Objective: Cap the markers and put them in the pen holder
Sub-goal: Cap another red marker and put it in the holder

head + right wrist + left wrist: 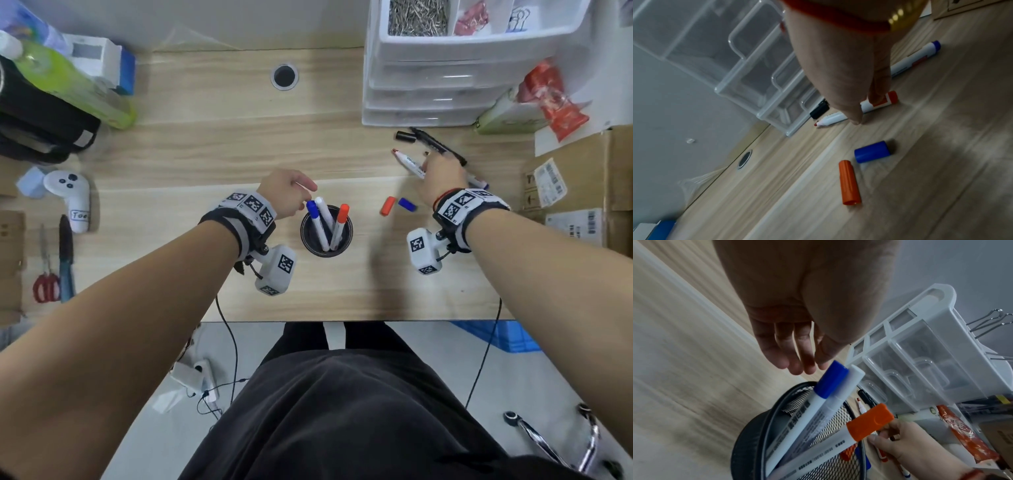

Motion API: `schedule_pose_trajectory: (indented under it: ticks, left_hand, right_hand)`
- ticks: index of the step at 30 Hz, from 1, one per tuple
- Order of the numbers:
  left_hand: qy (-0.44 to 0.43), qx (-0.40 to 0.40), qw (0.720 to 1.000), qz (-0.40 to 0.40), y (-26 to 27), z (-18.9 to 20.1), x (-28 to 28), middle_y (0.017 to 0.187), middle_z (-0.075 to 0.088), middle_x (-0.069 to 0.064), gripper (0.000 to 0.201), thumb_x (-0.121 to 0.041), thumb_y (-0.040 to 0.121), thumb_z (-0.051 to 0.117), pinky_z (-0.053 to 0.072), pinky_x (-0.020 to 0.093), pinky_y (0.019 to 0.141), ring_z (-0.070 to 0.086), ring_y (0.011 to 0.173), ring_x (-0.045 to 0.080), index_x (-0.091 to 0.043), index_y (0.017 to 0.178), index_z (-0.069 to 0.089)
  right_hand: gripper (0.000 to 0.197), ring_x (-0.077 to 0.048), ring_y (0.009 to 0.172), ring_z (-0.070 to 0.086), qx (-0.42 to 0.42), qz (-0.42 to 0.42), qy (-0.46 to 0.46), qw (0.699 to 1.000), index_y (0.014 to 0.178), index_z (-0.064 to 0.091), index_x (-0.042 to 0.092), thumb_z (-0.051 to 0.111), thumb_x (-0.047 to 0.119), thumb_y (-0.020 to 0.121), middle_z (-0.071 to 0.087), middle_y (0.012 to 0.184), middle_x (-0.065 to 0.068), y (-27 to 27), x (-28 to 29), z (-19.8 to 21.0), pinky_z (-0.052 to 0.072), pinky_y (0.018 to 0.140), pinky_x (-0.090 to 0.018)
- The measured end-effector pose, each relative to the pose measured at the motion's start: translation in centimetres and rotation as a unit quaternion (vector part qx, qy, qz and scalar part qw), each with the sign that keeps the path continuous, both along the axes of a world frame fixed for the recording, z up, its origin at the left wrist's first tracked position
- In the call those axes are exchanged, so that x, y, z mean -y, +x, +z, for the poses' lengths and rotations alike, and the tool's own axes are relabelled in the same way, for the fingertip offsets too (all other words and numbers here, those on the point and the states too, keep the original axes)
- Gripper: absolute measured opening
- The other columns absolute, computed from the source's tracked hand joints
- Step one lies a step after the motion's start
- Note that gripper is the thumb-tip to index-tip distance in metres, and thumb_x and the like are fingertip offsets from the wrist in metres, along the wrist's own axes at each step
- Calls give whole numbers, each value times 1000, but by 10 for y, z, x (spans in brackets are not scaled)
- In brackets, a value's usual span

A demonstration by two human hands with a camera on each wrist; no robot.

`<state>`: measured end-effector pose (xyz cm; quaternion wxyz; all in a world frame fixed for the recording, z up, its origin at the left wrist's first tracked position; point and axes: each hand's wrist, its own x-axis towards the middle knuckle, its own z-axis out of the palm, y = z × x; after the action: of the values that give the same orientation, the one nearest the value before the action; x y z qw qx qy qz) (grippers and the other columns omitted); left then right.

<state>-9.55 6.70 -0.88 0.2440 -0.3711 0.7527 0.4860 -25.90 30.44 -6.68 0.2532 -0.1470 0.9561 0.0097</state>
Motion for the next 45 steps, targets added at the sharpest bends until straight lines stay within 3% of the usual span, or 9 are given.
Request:
schedule_pose_trajectory:
  ticks: [5,11,17,22,30,33,37,41,45]
  left_hand:
    - [-9,5,1000,-5,-8,-8,-2,89,70,-1,21,-10,89,56,57,33,79,64,82,15,-20,101,71]
    - [-14,26,999,-13,-14,-16,0,83,68,-6,26,-7,90,51,57,30,74,62,75,12,-19,101,70]
    - [-6,23,1000,-9,-15,-19,0,82,68,-4,23,-8,89,53,57,31,73,62,73,14,-20,98,70]
    - [4,-2,1000,17,-13,-14,3,83,67,-3,21,-8,91,50,53,28,67,62,74,16,-18,98,68]
    - [39,-107,991,67,-24,13,9,88,71,3,28,-28,94,62,55,22,65,64,67,11,-7,111,69]
    - [118,-145,976,109,-28,30,10,89,70,4,27,-31,96,60,57,20,68,67,69,11,-9,108,69]
    - [197,-174,942,207,-26,50,20,84,73,4,20,-24,96,61,56,20,70,70,70,12,-7,103,70]
    - [283,-180,898,284,-21,65,36,88,72,7,25,-28,98,57,57,22,72,69,78,18,-7,95,69]
    - [318,-197,871,319,-20,75,45,83,67,8,27,-25,101,51,56,24,76,64,75,19,-7,88,66]
  right_hand:
    - [14,-33,78,62,19,42,-3,999,95,56,5,56,17,87,64,93,-15,0,7,2,49,59,-35]
    - [17,-30,73,58,80,59,-49,994,97,53,17,50,30,87,59,83,-8,9,19,7,40,53,-29]
    - [34,-30,76,55,116,28,-23,993,99,63,16,73,31,71,59,85,-8,27,28,-9,46,65,-33]
    - [23,-31,75,56,106,20,-48,993,90,62,20,72,27,71,63,86,-8,29,36,-6,47,65,-32]
    - [17,-9,66,61,197,8,-330,923,80,68,21,75,36,78,73,75,2,17,85,56,45,64,-22]
    - [14,-7,70,64,228,29,-412,882,77,65,28,79,27,79,71,72,7,16,107,84,51,77,-28]
    - [9,-13,82,71,232,50,-433,869,87,73,21,77,29,84,76,83,2,14,118,104,55,86,-32]
    - [40,-14,74,64,186,48,-433,881,75,69,21,54,52,95,73,79,0,16,120,123,48,77,-31]
    - [49,-13,62,52,185,83,-397,895,83,64,15,36,50,103,56,65,-2,23,115,131,42,69,-30]
